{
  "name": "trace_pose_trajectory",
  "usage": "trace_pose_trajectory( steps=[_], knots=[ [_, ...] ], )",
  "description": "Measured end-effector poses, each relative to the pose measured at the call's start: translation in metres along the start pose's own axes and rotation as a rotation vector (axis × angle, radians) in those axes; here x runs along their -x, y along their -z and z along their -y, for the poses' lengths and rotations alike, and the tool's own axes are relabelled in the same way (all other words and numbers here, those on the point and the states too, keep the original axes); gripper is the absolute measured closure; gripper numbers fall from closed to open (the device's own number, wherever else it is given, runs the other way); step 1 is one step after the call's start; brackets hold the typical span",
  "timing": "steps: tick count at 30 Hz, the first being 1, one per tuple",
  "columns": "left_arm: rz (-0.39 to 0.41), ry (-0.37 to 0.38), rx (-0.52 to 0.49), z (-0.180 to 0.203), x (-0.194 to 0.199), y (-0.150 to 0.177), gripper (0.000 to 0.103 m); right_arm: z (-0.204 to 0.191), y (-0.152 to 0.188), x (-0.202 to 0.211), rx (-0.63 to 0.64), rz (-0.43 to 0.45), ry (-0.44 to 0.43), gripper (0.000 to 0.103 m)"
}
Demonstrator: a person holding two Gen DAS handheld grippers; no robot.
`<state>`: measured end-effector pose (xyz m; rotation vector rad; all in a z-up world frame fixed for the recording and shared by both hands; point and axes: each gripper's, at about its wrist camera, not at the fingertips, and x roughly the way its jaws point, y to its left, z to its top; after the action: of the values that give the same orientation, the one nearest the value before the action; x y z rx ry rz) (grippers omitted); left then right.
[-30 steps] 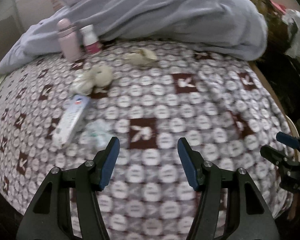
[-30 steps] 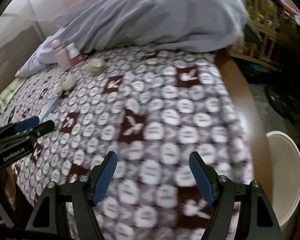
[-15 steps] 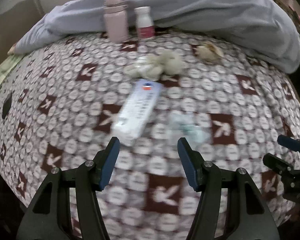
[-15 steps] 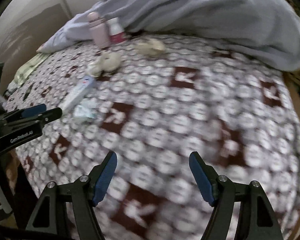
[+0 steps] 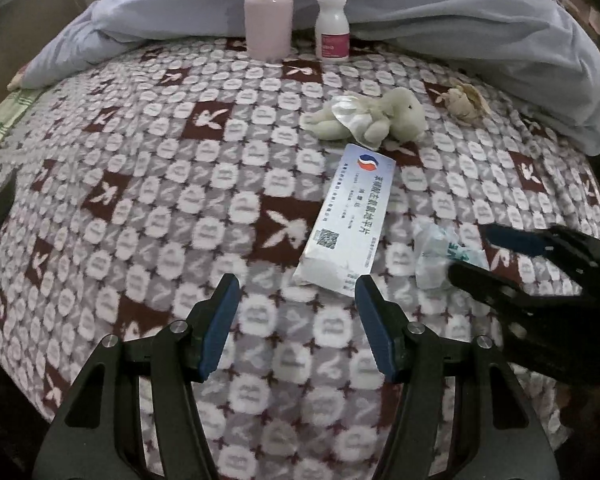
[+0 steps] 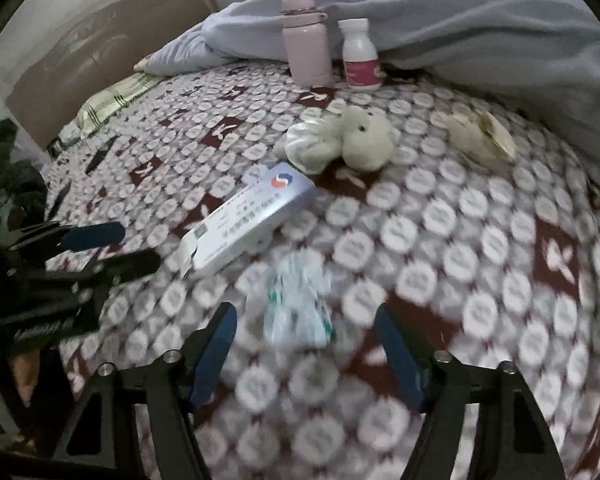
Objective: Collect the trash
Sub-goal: 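Grasp the white medicine box with the left gripper while the right grasps the clear wrapper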
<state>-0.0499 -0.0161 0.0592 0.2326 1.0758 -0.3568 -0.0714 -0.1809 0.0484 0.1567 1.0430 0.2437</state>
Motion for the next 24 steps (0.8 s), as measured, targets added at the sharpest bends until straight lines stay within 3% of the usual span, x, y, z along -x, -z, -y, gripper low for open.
trace_pose_trajectory(
  steps=[2,6,10,15,20,24],
  knots=[
    [-0.007,0.029,0.008,-0.002,-0.004,-0.005,0.044,-0.001,-0.003,-0.014,0.020,-0.043,0.017,0.062],
    [-0.004,0.091,0.016,0.002,-0.012,-0.015,0.044,0.008,-0.001,-0.010,-0.012,-0.016,0.002,0.079],
    [-0.018,0.090,-0.040,0.021,-0.031,-0.027,0.044,0.024,0.007,0.016,-0.062,0.019,0.006,0.080],
    [-0.048,0.011,-0.084,0.042,-0.065,-0.038,0.044,0.039,0.024,0.050,-0.075,0.044,0.040,0.080],
    [-0.035,0.015,-0.008,0.039,-0.075,-0.042,0.050,0.046,0.040,0.067,-0.075,0.054,0.061,0.080],
    [-0.017,0.015,0.016,0.043,-0.058,-0.035,0.056,0.050,0.052,0.077,-0.076,0.061,0.083,0.080]
  ],
)
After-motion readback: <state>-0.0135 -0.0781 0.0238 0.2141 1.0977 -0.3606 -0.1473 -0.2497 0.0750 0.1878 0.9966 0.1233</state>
